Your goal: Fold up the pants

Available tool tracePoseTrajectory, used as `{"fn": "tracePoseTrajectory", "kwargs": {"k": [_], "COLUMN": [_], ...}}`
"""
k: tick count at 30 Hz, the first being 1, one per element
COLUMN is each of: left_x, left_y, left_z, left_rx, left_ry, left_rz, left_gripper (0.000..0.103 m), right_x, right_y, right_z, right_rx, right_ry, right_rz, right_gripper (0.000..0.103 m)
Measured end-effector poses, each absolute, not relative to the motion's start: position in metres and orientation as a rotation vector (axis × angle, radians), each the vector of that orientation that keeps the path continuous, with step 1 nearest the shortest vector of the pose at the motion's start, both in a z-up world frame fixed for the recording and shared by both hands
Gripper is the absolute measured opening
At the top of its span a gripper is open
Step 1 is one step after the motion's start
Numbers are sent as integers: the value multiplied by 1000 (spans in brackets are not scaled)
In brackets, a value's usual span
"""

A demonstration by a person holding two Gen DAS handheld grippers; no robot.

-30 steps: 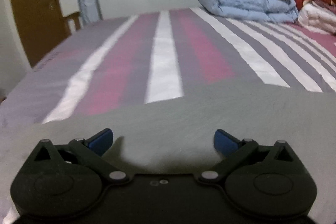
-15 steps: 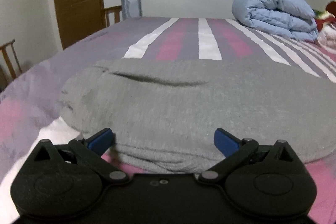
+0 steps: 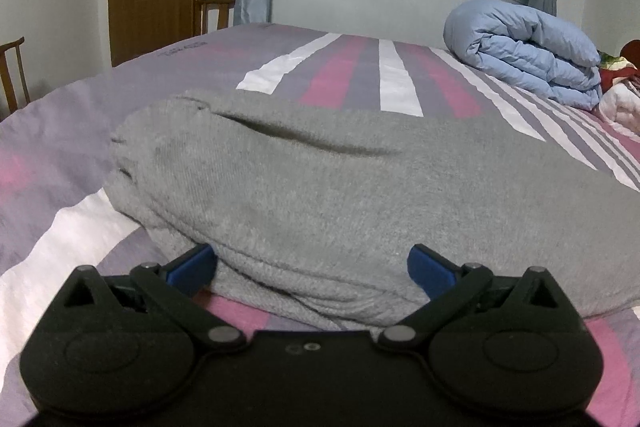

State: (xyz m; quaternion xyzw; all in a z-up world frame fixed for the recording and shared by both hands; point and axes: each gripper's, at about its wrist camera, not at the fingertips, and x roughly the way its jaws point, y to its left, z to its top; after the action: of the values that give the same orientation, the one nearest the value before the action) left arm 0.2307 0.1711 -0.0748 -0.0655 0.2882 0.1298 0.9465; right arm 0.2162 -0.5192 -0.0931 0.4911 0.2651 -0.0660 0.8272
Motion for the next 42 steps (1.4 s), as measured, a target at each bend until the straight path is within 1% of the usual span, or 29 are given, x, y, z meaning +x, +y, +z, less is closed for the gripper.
{"fn": "tracePoseTrajectory", "kwargs": {"k": [3,4,5,7,9,11,12,15,18,19,20,22,24,25,26,32,35,39,40,42], "left_x": [230,230,230,230,229,229,229,229,229,229,229,229,228,228,229,227,215,210,214,228], "left_y": [171,171,171,171,172,173,173,172,173,173,173,172,172,172,172,173,179,206,216,231], "left_z": [-75,-75,-75,-74,-74,-74,-75,-75,-75,-75,-75,-74,-75,-75,-75,-70,-57,-39,-38,-40], "left_rx": [-134,-136,-138,-138,-140,-144,-145,-145,-146,-146,-145,-143,-143,-144,-144,-139,-134,-178,-202,-223], "left_ry": [586,586,587,587,586,585,585,584,585,584,585,583,582,581,582,574,505,428,436,497], "left_rz": [264,263,262,262,261,259,259,259,258,259,259,261,260,260,259,261,331,423,429,455], "left_gripper": [97,97,97,97,97,97,97,97,97,97,97,97,97,97,97,97,96,90,87,85], "right_x": [205,207,210,205,189,182,180,187,203,207,212,213,208,208,210,209,207,207,208,210], "right_y": [-512,-508,-509,-512,-510,-508,-508,-509,-507,-506,-506,-510,-508,-507,-509,-508,-513,-515,-514,-512], "right_z": [-83,-85,-91,-92,-82,-79,-81,-93,-100,-101,-105,-106,-97,-100,-109,-108,-111,-109,-109,-108], "right_rx": [935,907,909,938,928,933,957,1033,1028,1015,1011,1038,989,968,971,978,1017,1006,1003,994], "right_ry": [519,535,565,536,461,450,455,501,538,541,552,549,510,525,552,553,548,566,568,572], "right_rz": [-150,-156,-162,-161,-177,-186,-177,-142,-119,-119,-121,-119,-100,-108,-110,-108,-88,-85,-88,-94], "right_gripper": [5,6,6,6,14,37,37,37,37,26,12,11,11,11,8,9,10,10,10,10]}}
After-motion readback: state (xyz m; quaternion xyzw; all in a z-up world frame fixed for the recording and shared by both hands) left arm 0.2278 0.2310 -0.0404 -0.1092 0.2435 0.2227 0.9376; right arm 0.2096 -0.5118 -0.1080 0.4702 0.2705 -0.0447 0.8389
